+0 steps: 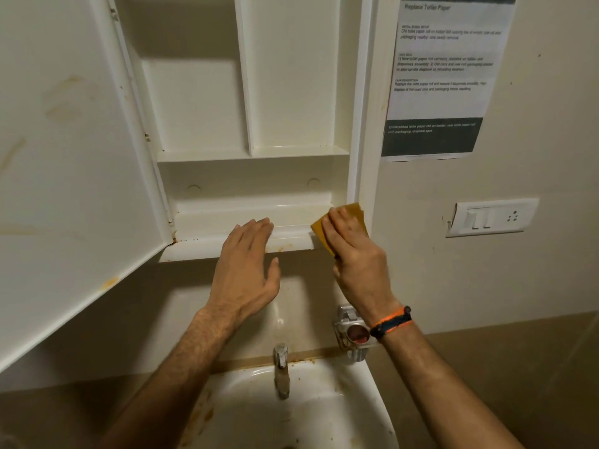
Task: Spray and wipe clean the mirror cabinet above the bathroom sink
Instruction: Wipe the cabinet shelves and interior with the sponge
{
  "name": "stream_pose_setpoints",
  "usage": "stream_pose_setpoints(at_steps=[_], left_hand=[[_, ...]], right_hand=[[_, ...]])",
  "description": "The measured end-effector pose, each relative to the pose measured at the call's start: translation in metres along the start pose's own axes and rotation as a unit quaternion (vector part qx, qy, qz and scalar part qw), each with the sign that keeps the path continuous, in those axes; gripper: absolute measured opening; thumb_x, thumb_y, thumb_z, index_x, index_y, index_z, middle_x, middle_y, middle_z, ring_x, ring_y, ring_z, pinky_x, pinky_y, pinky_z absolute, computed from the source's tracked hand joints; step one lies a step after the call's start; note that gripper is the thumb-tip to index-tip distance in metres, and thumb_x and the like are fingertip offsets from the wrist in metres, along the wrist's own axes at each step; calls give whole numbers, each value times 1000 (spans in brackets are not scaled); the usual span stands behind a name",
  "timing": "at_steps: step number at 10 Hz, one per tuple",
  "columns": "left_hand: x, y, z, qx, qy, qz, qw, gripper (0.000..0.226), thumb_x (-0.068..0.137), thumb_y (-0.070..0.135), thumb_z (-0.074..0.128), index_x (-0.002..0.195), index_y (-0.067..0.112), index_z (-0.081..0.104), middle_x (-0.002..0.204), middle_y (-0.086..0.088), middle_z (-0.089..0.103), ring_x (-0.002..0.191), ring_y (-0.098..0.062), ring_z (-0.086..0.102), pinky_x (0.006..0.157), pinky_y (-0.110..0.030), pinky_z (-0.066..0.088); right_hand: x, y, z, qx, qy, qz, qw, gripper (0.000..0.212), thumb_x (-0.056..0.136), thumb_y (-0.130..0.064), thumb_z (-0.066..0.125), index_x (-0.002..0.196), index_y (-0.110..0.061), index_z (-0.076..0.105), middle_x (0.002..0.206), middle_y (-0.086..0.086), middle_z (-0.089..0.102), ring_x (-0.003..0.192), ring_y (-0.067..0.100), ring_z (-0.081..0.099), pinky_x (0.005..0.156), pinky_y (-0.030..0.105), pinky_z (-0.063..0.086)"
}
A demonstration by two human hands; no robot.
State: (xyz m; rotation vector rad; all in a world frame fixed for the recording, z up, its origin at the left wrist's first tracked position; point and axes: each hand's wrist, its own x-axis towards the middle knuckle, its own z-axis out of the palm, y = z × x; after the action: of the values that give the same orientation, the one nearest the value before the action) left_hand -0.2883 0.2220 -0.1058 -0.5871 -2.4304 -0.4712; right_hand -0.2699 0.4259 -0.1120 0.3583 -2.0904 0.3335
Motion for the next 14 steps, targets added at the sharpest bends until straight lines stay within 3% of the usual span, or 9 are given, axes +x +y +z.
stream_pose_setpoints(at_steps=[2, 4, 6, 8, 9, 10, 12, 13, 14], left_hand=[[0, -1, 1, -3, 3, 2, 1000, 66, 86, 34, 45, 147, 9, 39, 154, -7, 38, 144, -22, 30, 123, -37, 14], [1, 0, 1, 0, 8, 4, 1000, 66, 86, 33, 47, 147, 8, 40, 153, -8, 40, 144, -22, 32, 123, -38, 15], [0, 0, 2, 6, 12, 4, 1000, 62, 88, 25, 55, 146, 8, 40, 154, -8, 39, 144, -22, 31, 123, -37, 14], [0, 2, 1, 3, 12, 0, 1000, 64, 90, 23, 57, 150, 10, 35, 157, -6, 33, 147, -20, 23, 123, -34, 11], [-10, 9, 0, -35, 72, -14, 997, 65, 86, 15, 62, 147, 8, 39, 157, -5, 32, 148, -21, 21, 122, -35, 17], [-26, 19, 2, -104, 175, -92, 975, 64, 83, 7, 66, 143, 11, 44, 150, -2, 41, 140, -14, 32, 115, -17, 18], [-43, 27, 12, -313, 269, -337, 846, 66, 86, 3, 66, 143, 20, 38, 138, 5, 45, 118, -5, 50, 95, -16, 42], [-39, 18, 14, -434, 244, -444, 745, 70, 86, -4, 61, 147, 12, 29, 145, -4, 44, 117, -12, 54, 100, -27, 45], [-31, 8, 9, -633, 220, -472, 572, 68, 86, -15, 49, 149, 2, 27, 143, -17, 47, 119, -24, 58, 103, -35, 46]], right_hand=[[-39, 0, 16, -5, -33, 48, 998, 85, 56, 23, 69, 137, 1, 52, 145, 18, 46, 135, 36, 43, 107, 45, 37], [-20, -5, -5, 118, 84, 123, 982, 62, 69, 3, 48, 129, -6, 62, 134, 15, 58, 122, 25, 59, 105, 33, 46], [-4, 5, 9, 1, -46, -14, 999, 76, 61, 16, 69, 134, 0, 56, 142, 17, 52, 133, 32, 48, 106, 48, 45], [-29, 1, 13, 26, -58, 26, 998, 80, 62, 17, 66, 138, -5, 53, 146, 13, 47, 136, 31, 44, 109, 44, 42], [-26, -4, 2, 97, -25, 59, 993, 68, 67, 12, 57, 132, -8, 60, 139, 11, 55, 128, 26, 54, 103, 43, 49], [-10, -1, -6, 116, 35, 46, 992, 65, 70, 9, 52, 133, -8, 60, 139, 11, 55, 128, 23, 54, 108, 33, 41], [-6, 1, 13, -9, -75, -85, 994, 82, 56, 15, 75, 134, 2, 55, 141, 19, 52, 131, 35, 49, 110, 53, 38], [-19, 5, 19, -17, -75, -80, 994, 85, 56, 14, 75, 137, 1, 52, 144, 17, 49, 135, 32, 45, 113, 49, 33], [-24, 8, 20, -6, -58, -82, 995, 85, 57, 14, 74, 138, -1, 52, 146, 15, 47, 136, 30, 44, 114, 46, 32]])
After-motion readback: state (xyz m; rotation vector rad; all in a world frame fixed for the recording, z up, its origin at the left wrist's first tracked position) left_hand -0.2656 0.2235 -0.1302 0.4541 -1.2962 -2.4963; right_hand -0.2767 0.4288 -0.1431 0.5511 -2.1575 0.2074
